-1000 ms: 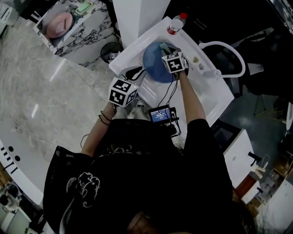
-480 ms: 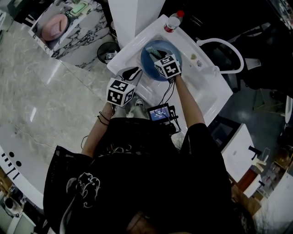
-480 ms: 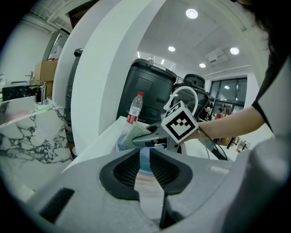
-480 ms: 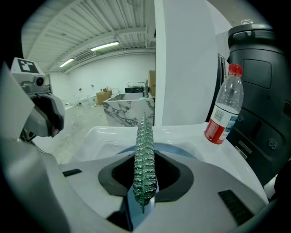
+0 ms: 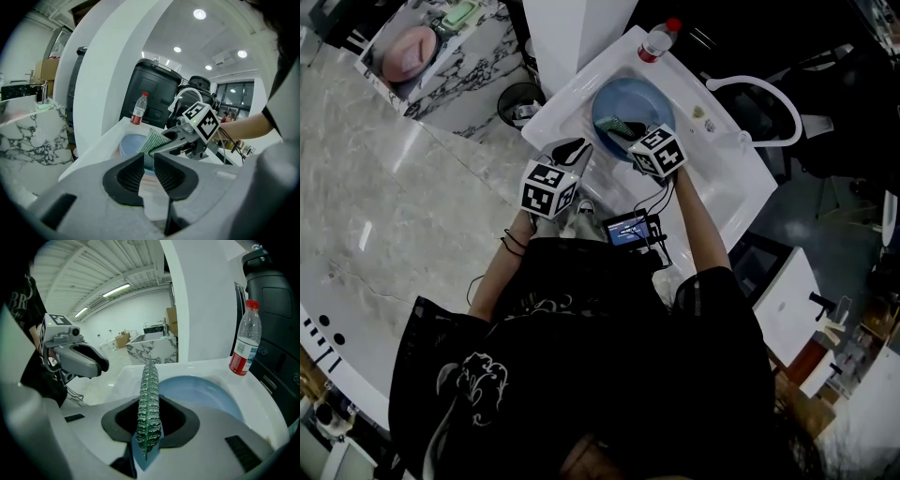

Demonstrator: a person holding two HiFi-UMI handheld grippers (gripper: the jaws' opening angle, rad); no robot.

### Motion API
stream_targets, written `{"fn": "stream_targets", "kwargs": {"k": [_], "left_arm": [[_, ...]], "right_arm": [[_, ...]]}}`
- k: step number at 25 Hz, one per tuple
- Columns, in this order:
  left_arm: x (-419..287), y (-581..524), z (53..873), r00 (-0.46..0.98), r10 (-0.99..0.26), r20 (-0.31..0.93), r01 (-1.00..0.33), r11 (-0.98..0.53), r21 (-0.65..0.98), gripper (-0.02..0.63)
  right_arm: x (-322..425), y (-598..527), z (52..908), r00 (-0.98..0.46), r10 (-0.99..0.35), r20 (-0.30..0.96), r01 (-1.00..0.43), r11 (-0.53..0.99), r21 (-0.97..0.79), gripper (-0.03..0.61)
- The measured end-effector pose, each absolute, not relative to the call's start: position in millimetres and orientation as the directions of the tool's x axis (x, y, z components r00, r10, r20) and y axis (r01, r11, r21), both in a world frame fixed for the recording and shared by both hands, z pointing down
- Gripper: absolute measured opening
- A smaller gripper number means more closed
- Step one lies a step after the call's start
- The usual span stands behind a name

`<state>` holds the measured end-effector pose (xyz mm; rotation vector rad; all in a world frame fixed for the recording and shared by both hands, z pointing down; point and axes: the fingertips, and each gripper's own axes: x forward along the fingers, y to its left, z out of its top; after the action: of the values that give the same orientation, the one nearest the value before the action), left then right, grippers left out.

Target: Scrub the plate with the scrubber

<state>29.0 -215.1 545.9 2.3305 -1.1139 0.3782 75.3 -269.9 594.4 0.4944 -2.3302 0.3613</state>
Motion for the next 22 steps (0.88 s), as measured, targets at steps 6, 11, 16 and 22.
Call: {"fn": "stream_targets", "kwargs": {"k": [6, 11, 16, 22], "left_arm": [[36, -221, 543, 0.634, -0.631, 0.447, -0.773, -0.535, 0.341, 0.061], [43, -226, 542, 0.643, -0.623, 0.445, -0.765, -0.548, 0.338, 0.061], [47, -229, 541, 0.642, -0.621, 0.450, -0.764, -0.562, 0.316, 0.061], [49, -228, 541, 0.638, -0.619, 0.458, -0.768, -0.560, 0.312, 0.061]], "right_arm": [[90, -245, 595, -0.655, -0.156, 0.740, -0.395, 0.905, -0.158, 0.089], [100, -270, 589, -0.645, -0.253, 0.721, -0.450, 0.888, -0.091, 0.089], [119, -332, 580, -0.589, -0.428, 0.686, -0.548, 0.835, 0.051, 0.089], [148, -392, 587, -0.481, -0.556, 0.678, -0.622, 0.761, 0.183, 0.089]]}}
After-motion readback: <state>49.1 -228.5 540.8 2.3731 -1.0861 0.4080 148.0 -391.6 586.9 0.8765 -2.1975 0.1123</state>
